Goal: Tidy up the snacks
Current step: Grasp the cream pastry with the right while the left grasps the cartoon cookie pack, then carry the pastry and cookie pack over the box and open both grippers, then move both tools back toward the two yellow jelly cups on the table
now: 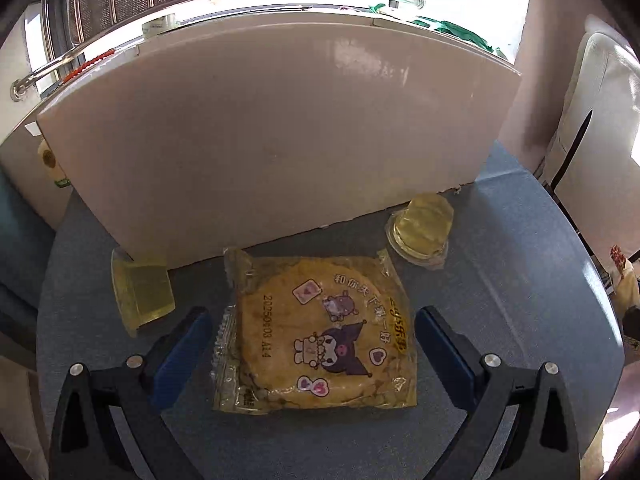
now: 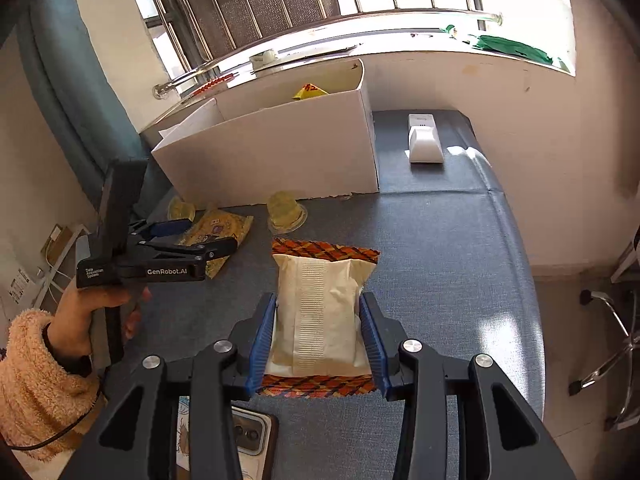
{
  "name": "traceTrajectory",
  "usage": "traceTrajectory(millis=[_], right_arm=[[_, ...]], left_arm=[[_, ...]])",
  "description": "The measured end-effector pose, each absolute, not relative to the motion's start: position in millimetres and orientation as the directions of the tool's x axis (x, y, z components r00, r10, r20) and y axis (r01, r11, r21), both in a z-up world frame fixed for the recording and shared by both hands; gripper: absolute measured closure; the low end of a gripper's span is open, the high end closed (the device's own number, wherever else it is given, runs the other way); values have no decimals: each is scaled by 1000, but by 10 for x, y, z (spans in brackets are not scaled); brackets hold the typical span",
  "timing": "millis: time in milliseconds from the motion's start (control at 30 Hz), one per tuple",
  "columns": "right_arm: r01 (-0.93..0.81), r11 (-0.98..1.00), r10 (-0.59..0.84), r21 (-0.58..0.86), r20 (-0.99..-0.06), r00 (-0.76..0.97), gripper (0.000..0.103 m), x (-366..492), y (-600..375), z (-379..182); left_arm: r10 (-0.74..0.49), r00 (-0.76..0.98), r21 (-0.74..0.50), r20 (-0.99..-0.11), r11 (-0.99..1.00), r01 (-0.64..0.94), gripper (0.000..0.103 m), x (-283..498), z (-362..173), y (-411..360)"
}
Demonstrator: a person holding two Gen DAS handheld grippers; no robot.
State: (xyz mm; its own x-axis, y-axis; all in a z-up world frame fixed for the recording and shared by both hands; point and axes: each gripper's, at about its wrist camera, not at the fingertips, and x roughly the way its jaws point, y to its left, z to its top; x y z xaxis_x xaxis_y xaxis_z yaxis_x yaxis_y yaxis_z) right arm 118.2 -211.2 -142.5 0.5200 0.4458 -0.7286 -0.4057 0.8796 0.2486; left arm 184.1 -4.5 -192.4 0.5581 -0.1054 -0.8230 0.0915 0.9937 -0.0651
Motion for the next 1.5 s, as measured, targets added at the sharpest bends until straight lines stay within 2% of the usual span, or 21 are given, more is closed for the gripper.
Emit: traceTrajectory(millis=[67,200,233,467,733,933,1133,1200,1267,1333,1367,1400,1500], right_arm=[[-412,878,447,243,-723,527,57,1175,-2132,-1414],[-403,878,453,260,-727,517,57,1197,-2140,-1437],[-406,874,459,265,-725,514,57,1197,-2124,-1437],[-447,848,501,286,-710,495,57,1213,-1956,-1408],[-495,793,595,355,-626,505,57,1547,-1703,-1018],[-512,777,620,368,-588,519,57,2132,-1375,-631],[-470,814,573,343,-608,549,57,2884,-1036,-477],[-480,805,585,350,-607,538,57,3080,-950,-485],[-456,836,538,306,-625,566,51,3210,-899,-498],[-451,840,526,302,-656,541,40,3334,-866,-531],[-450,831,542,326,-656,526,11,3364,-880,-549],[-444,831,544,335,-657,522,0,3361,-909,-565],[-451,848,513,279,-647,564,0,3249,-971,-570]], left_arm=[[-108,551,-79,-828,994,76,0,1854,-1965,-12],[-121,574,-50,-810,989,138,23,1761,-1924,-65],[-134,574,-65,-807,988,140,24,1734,-1901,-55],[-215,645,-166,-733,977,137,24,1368,-1520,98],[-244,766,-206,-594,967,148,24,1246,-735,344],[-246,819,-247,-519,960,132,24,1637,-296,647],[-253,818,-305,-517,947,100,24,2304,-125,915],[-239,818,-290,-524,952,92,24,2508,-116,889],[-233,814,-269,-532,958,99,22,2657,-118,866],[-207,811,-251,-548,965,78,0,2739,-154,862],[-207,805,-251,-557,965,74,0,2757,-172,879],[-202,800,-252,-566,965,65,0,2740,-199,888],[-193,797,-252,-572,966,53,0,2683,-260,941]])
